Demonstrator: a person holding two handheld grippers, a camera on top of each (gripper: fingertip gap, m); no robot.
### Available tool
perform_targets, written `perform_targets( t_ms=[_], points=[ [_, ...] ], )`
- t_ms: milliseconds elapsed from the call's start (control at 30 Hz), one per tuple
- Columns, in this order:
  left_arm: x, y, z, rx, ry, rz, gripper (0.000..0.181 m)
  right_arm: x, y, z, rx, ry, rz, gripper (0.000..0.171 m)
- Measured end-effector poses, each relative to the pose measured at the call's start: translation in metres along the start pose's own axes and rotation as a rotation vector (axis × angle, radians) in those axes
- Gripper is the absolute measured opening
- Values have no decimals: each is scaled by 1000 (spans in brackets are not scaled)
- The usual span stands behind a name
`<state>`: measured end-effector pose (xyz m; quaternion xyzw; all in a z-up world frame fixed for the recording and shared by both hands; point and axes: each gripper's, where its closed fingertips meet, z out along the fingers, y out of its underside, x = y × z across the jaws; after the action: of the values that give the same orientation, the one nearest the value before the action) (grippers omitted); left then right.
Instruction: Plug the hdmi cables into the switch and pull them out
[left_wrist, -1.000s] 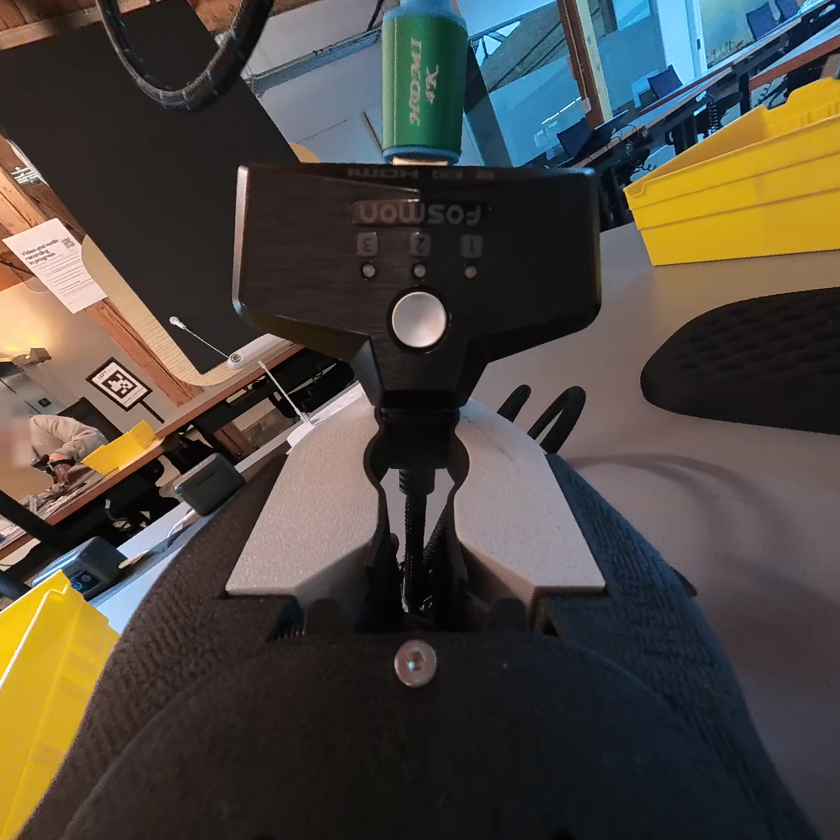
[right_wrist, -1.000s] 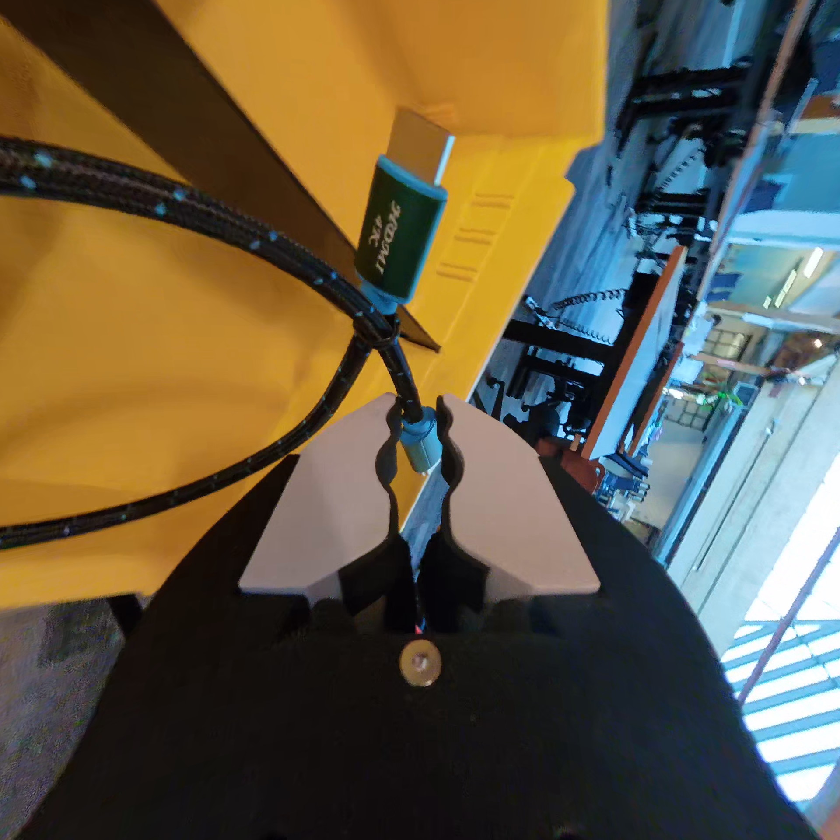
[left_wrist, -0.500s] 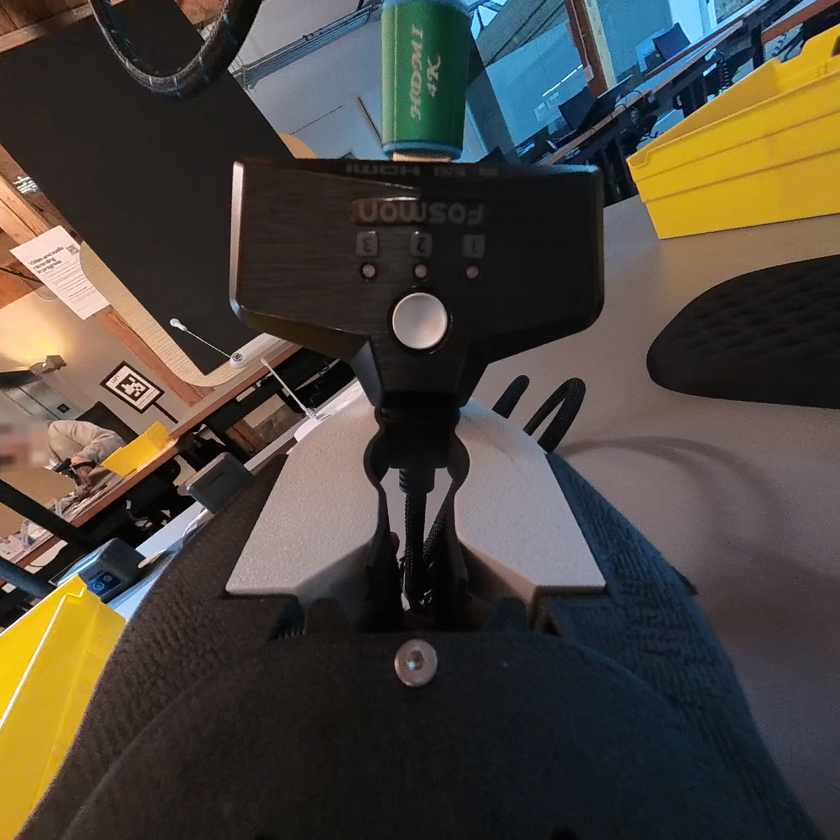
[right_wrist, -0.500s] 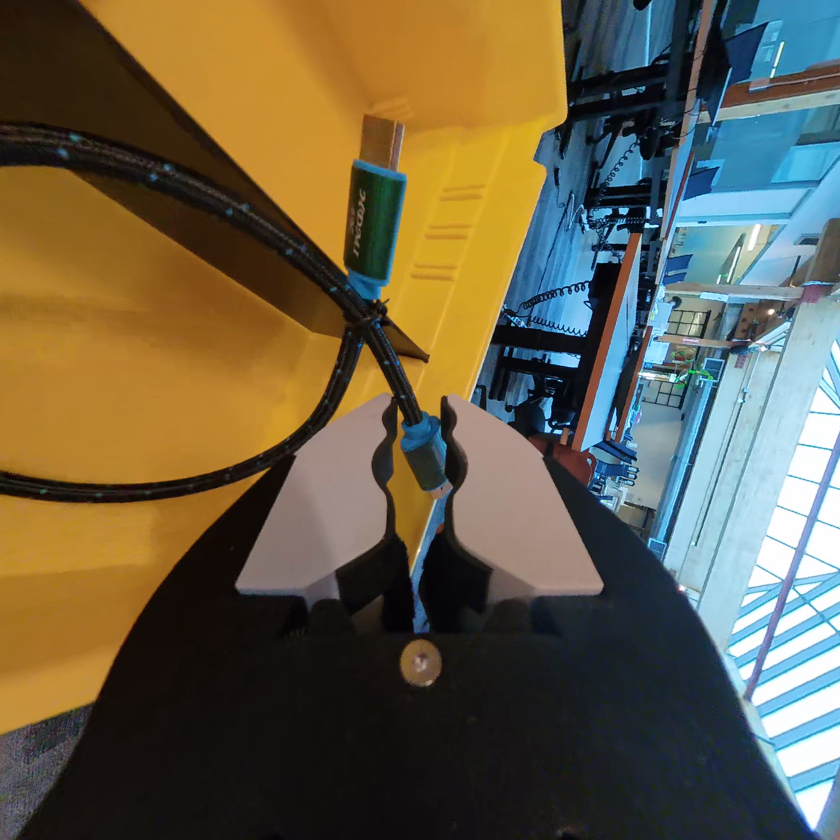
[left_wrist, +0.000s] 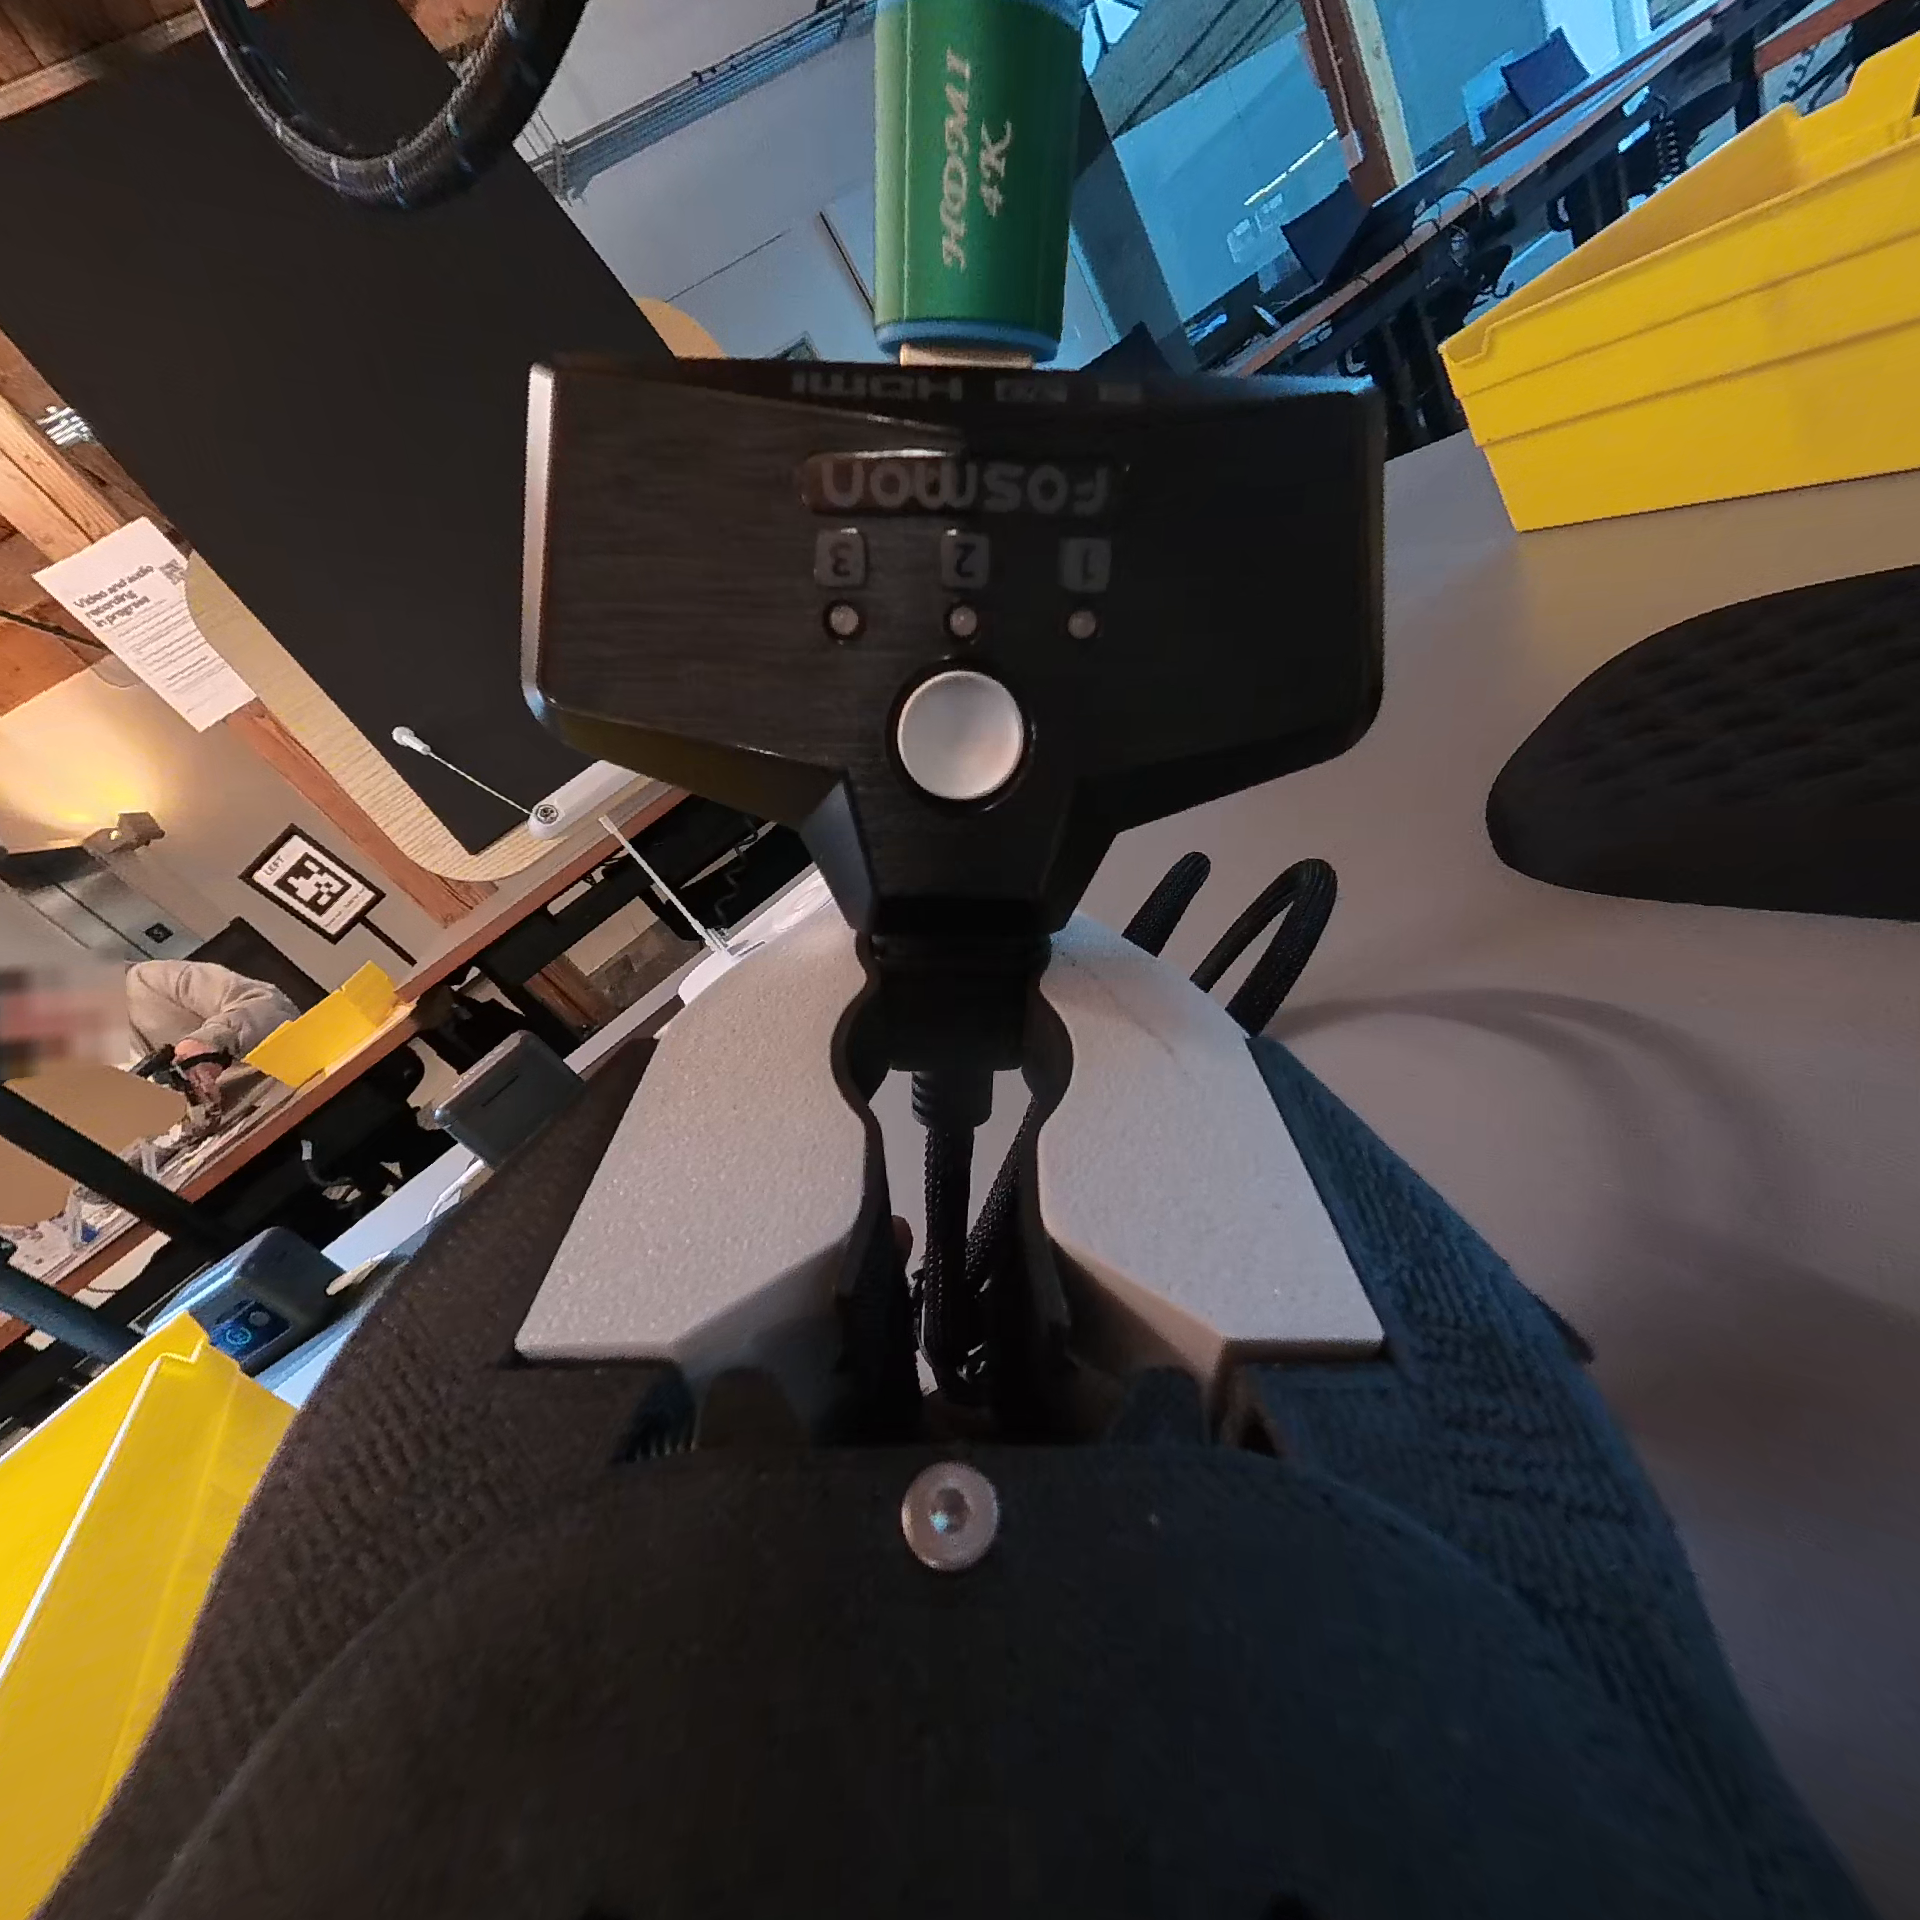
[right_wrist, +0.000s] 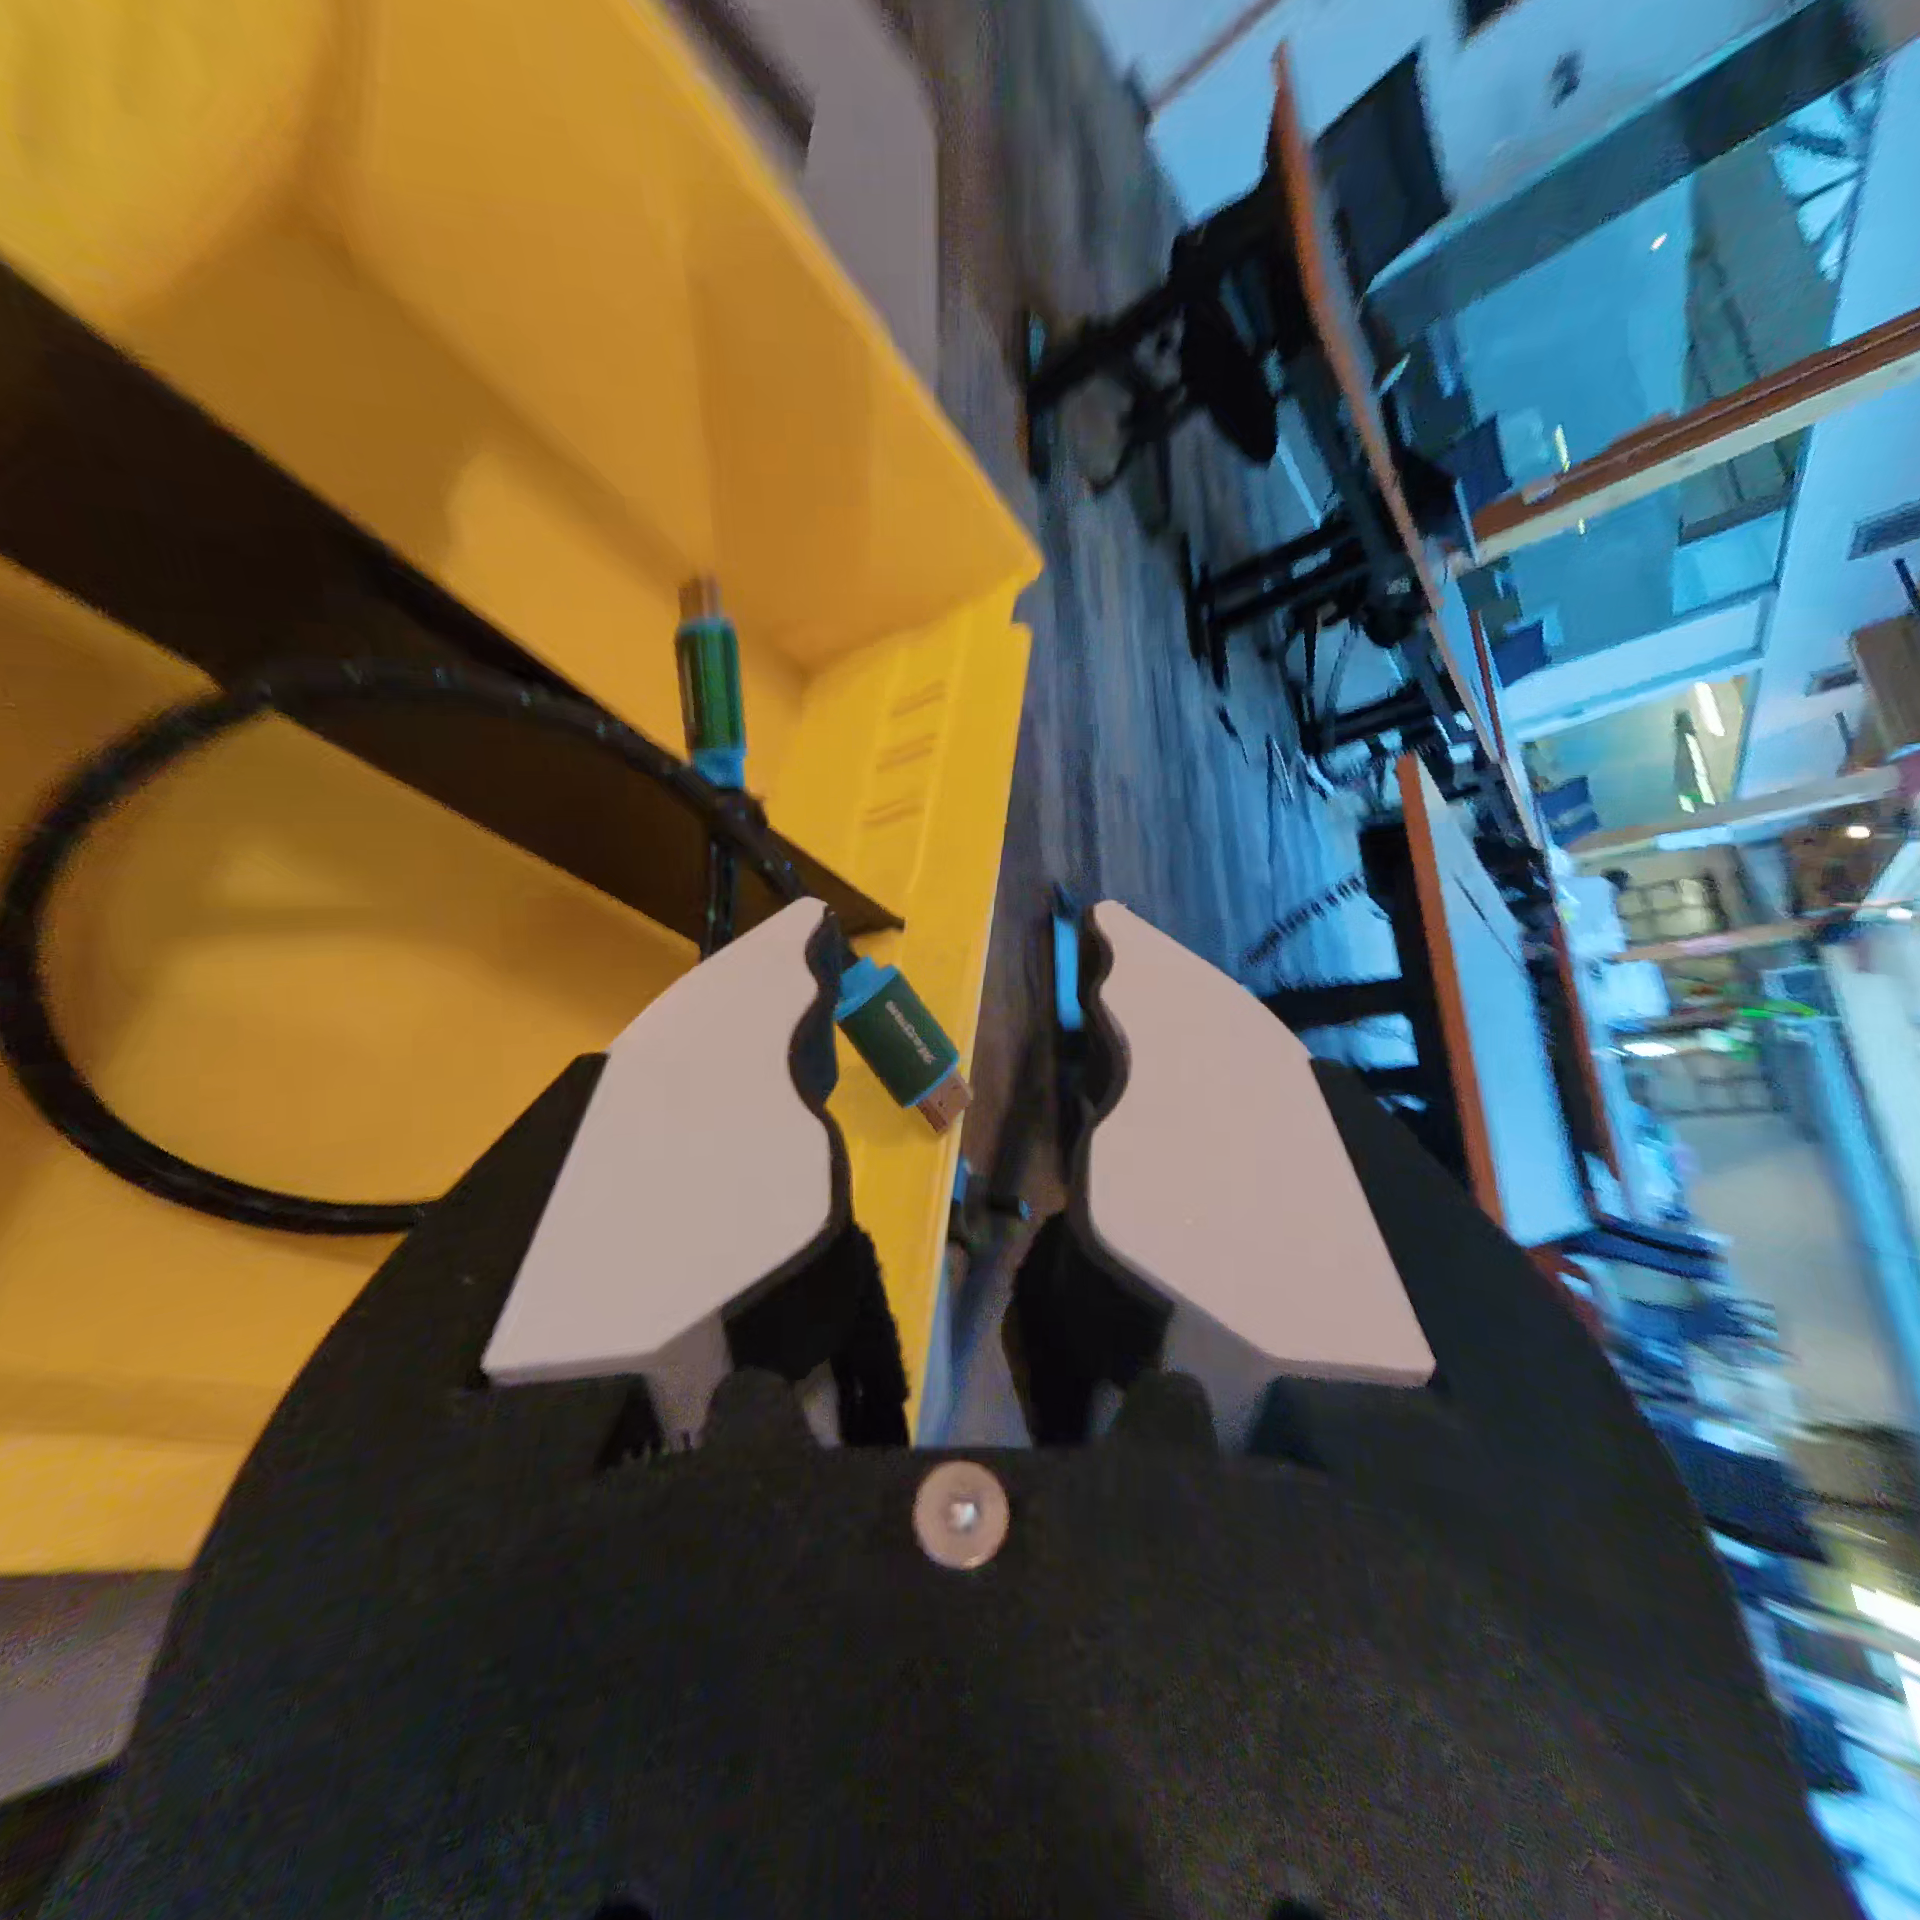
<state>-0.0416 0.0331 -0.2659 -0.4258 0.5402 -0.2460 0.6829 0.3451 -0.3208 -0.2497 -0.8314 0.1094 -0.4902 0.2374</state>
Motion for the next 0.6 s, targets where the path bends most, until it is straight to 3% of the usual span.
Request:
perform_targets(
  t_ms=[33, 200, 367, 500, 600],
  points=[
    [0, 0, 0, 1, 0, 1, 21, 3, -7, -10, 85, -4, 80, 46],
    [3, 0, 1, -8, -2, 27, 21, -7, -68, -96, 717, -225, 583, 49],
    [5, 2, 3, -33, -32, 100, 21, -34, -146, -194, 1308, -574, 802, 49],
    [7, 1, 4, -41, -48, 175, 21, -109, -209, -254, 1448, -1092, 782, 58],
    [11, 0, 5, -42, -42, 214, 21, -168, -240, -265, 1391, -1305, 833, 59]
  ],
)
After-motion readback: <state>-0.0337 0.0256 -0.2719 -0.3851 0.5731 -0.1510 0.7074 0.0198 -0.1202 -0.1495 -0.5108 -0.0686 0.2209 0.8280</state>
